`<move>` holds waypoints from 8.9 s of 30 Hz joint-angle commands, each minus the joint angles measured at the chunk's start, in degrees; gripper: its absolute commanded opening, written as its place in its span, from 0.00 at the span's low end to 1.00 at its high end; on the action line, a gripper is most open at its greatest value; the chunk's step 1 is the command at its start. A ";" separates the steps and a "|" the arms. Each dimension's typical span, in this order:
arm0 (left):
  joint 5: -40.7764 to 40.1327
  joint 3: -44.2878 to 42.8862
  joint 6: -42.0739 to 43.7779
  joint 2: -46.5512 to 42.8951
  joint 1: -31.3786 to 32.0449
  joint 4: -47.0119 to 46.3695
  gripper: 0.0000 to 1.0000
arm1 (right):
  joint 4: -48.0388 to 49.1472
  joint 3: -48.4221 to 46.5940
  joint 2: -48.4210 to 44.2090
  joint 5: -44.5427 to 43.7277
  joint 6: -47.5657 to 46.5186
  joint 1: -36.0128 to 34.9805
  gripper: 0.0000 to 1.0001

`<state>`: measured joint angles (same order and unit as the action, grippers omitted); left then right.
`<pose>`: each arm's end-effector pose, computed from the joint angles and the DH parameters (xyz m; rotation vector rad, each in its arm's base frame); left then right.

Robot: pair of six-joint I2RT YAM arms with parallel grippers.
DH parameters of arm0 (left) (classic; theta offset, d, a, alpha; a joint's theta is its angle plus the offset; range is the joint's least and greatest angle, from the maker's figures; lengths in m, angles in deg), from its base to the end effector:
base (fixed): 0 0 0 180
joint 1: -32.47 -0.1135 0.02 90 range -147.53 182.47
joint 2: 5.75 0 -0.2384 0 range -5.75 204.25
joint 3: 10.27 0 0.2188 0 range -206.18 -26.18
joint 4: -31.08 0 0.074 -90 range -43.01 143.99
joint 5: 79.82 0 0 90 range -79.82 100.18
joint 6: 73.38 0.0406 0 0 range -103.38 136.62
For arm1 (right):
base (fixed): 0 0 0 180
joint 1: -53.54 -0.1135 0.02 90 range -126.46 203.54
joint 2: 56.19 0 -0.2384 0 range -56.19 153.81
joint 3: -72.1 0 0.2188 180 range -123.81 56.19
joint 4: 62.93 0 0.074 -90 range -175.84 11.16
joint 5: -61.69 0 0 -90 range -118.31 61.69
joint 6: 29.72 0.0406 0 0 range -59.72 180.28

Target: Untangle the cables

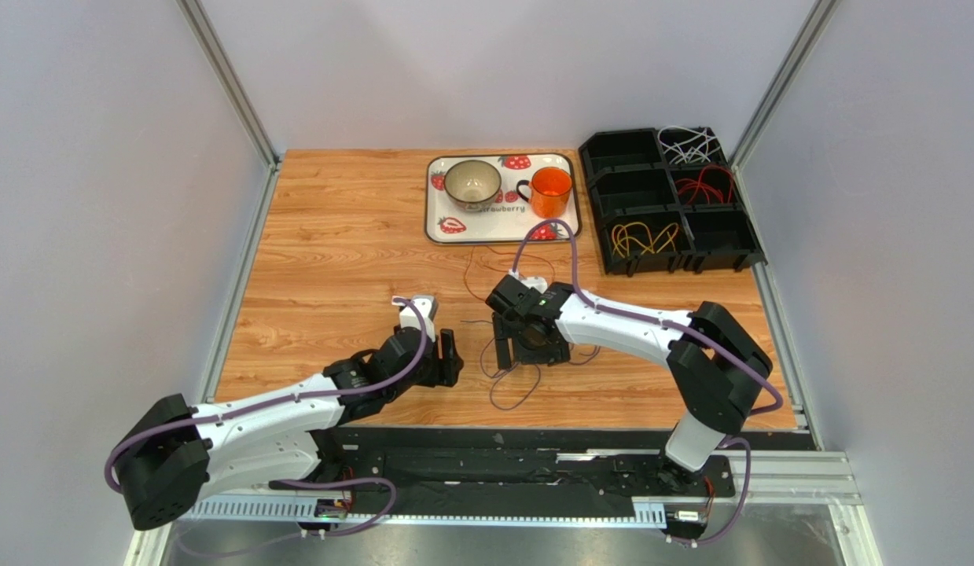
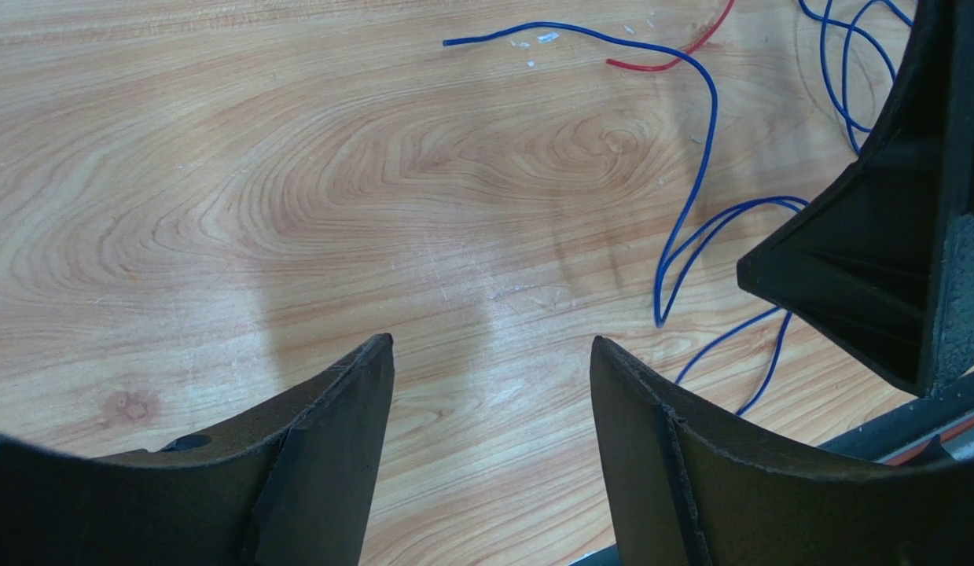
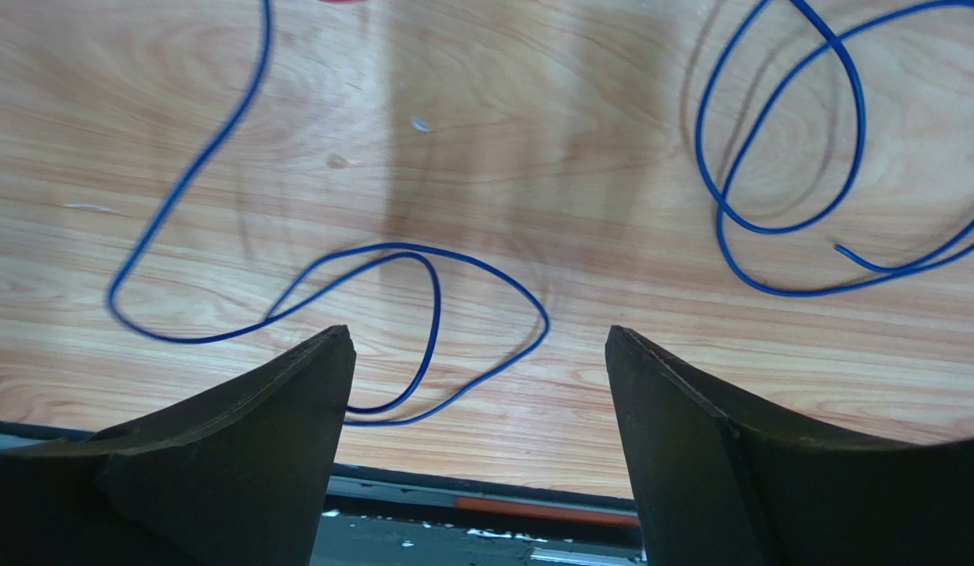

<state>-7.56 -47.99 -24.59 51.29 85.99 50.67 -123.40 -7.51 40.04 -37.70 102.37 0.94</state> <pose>0.1196 -0.1410 0.1704 0.0749 2.2698 -0.5569 0.1759 0.2192 0.1767 -0.2361 2.8585 0.0790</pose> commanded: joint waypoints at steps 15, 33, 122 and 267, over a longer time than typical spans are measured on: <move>-0.02 -3.16 -0.19 3.52 -0.17 -1.84 0.66 | 3.69 5.25 0.54 0.07 -1.04 -0.31 0.38; -0.28 -3.25 -0.36 3.96 -0.17 -1.93 0.64 | -6.84 -3.17 -4.99 -7.48 -5.26 -0.31 0.00; -2.92 -0.35 -0.80 -1.31 -0.17 -2.98 0.88 | -7.39 -69.98 34.12 -6.62 -2.98 52.07 0.56; 5.87 -35.76 3.68 35.06 10.73 8.35 0.00 | 2.02 18.26 -36.90 11.67 -4.82 21.49 0.46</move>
<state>-3.51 -82.15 -19.54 81.43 96.52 62.08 -121.45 11.79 4.39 -26.27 96.56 22.84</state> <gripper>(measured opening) 0.007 0.456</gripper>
